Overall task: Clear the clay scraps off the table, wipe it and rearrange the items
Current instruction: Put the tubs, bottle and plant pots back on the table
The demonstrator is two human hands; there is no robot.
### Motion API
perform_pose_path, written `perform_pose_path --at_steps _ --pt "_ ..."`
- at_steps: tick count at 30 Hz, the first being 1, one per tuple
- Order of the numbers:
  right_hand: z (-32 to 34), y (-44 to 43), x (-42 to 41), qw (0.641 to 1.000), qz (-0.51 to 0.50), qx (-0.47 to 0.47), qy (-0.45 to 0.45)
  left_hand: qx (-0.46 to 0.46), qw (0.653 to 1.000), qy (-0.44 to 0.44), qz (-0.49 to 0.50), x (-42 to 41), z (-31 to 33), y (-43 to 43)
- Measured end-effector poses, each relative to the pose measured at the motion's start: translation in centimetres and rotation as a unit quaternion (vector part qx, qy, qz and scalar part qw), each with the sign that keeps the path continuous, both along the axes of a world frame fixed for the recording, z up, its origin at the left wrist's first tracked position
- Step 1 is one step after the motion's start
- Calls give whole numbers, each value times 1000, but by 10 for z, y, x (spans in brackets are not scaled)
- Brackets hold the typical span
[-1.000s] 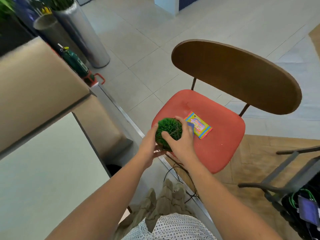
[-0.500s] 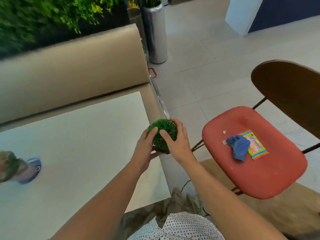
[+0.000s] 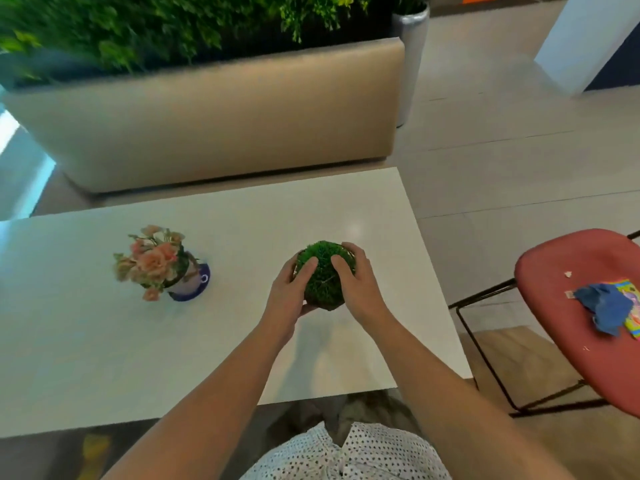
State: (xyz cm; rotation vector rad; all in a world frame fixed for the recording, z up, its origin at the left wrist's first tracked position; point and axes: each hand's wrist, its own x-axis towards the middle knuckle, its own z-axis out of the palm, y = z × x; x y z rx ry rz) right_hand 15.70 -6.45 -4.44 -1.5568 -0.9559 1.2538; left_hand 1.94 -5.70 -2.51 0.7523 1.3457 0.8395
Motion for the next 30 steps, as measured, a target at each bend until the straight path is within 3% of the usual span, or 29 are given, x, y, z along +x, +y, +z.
perform_pose_path --at_steps 16,30 --pt "18 1 -115 991 127 9 -29 -10 991 -62 122 -120 6 -36" --pt "13 22 -180 945 320 -1 -65 -20 945 -63 320 -184 1 -76"
